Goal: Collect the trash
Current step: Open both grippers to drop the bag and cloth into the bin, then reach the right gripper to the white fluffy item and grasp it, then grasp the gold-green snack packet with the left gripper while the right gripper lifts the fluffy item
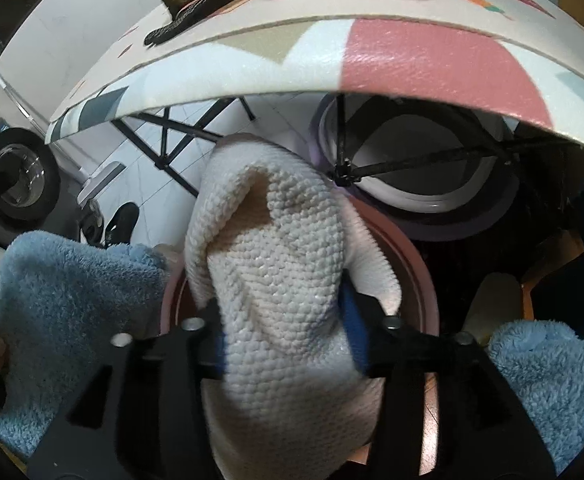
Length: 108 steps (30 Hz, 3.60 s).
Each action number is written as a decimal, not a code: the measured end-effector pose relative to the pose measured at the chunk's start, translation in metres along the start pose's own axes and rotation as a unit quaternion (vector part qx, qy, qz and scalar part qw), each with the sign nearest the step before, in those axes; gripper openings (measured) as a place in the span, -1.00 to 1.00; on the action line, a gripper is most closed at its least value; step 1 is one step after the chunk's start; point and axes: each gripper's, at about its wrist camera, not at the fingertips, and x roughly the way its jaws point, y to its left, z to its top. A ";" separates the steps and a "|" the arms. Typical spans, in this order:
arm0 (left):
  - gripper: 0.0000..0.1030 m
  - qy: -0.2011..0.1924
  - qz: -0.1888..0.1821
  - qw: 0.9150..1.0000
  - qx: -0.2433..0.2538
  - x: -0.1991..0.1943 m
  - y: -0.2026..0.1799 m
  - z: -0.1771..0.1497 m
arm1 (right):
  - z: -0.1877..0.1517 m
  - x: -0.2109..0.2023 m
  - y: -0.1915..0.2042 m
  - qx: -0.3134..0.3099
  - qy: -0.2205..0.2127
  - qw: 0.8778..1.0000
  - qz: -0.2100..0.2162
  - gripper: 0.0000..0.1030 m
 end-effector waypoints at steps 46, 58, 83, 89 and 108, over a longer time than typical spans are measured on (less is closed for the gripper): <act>0.73 0.003 -0.001 1.000 -0.026 -0.002 0.007 0.004 | 0.026 -0.073 -0.001 -0.033 -0.154 0.987 -0.032 0.89; 0.73 0.022 -0.033 0.995 -0.090 0.010 0.024 0.023 | 0.115 -0.072 -0.014 -0.092 -0.136 0.985 -0.051 0.89; 0.22 0.035 -0.092 0.990 -0.098 0.026 0.022 0.056 | 0.157 -0.042 0.006 -0.121 -0.112 0.986 -0.012 -0.08; 0.22 0.034 -0.110 0.990 -0.083 0.051 0.007 0.094 | 0.145 -0.063 0.001 -0.079 -0.144 0.986 -0.004 -0.08; -0.75 0.049 -0.086 0.995 0.032 0.140 -0.035 0.183 | 0.117 -0.090 -0.033 -0.010 -0.166 0.986 0.013 -0.08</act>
